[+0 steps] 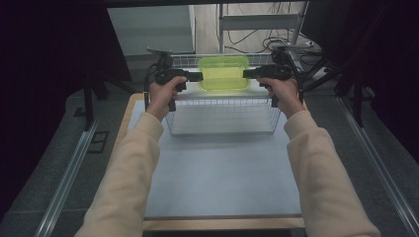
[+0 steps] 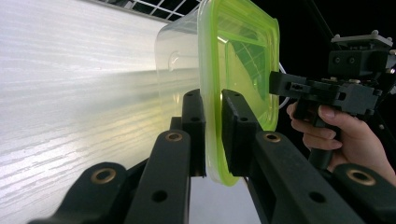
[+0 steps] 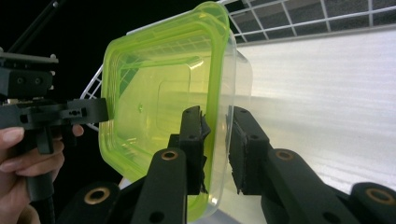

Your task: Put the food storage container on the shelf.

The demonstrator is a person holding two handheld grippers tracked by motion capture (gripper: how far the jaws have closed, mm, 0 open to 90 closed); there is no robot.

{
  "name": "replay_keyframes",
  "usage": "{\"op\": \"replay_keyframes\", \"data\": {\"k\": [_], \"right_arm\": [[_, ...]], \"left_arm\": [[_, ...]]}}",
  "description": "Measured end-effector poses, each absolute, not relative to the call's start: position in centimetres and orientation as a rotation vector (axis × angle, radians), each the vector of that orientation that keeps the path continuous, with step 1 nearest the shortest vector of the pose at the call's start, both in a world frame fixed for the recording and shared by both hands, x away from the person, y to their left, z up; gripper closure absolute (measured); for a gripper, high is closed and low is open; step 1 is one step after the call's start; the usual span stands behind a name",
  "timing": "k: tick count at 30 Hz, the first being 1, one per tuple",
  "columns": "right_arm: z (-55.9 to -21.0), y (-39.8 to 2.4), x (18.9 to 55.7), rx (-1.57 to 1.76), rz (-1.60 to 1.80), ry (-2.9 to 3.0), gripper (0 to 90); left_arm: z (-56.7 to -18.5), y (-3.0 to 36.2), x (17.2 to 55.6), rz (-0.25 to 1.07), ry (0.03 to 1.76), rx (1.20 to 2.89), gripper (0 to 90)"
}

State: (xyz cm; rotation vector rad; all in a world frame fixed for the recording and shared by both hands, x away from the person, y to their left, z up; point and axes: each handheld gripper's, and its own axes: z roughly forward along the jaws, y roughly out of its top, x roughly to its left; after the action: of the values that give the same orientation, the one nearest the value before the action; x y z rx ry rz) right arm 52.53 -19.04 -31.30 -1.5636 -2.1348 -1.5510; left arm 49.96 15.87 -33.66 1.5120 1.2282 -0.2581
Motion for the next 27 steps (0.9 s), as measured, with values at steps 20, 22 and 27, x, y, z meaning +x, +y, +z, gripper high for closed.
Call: {"op": "replay_keyframes", "data": {"k": [20,22,27], "right_arm": [[-31.3,-18.0,52.2,-1.549,-1.578,-2.241,54.5],[-31.4,-18.1,52.1,-1.546,-1.583,-2.234,54.5],[-31.2,-18.5,51.7,-1.541,-1.616,-2.236,49.9]], "left_arm": [[-33.9,15.1,50.7,-0.171,1.258,1.498,46.4],[-33.8,15.1,50.7,-0.163,1.258,1.488,42.5],[-33.5,15.5,50.3,-0.132,1.253,1.497,28.8]]}}
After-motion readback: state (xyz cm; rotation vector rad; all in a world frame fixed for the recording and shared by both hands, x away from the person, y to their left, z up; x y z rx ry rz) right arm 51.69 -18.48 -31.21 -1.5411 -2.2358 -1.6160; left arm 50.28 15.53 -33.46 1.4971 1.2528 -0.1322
